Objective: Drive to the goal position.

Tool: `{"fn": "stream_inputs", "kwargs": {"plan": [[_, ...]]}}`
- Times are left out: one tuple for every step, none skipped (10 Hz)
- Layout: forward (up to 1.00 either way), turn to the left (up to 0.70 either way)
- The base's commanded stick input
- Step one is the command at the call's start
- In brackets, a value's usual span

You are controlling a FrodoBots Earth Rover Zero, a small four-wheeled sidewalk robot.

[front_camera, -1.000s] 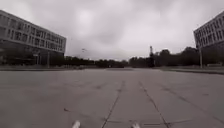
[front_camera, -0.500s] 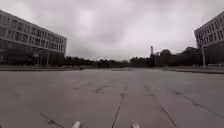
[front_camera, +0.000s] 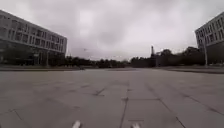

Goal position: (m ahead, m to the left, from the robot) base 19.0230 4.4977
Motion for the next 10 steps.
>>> {"fn": "stream_inputs", "kwargs": {"plan": [[0.7, 0.0], [0.7, 0.0], [0.7, 0.0], [0.7, 0.0], [0.7, 0.0], [0.7, 0.0], [0.7, 0.0], [0.7, 0.0], [0.7, 0.0], [0.7, 0.0]]}}
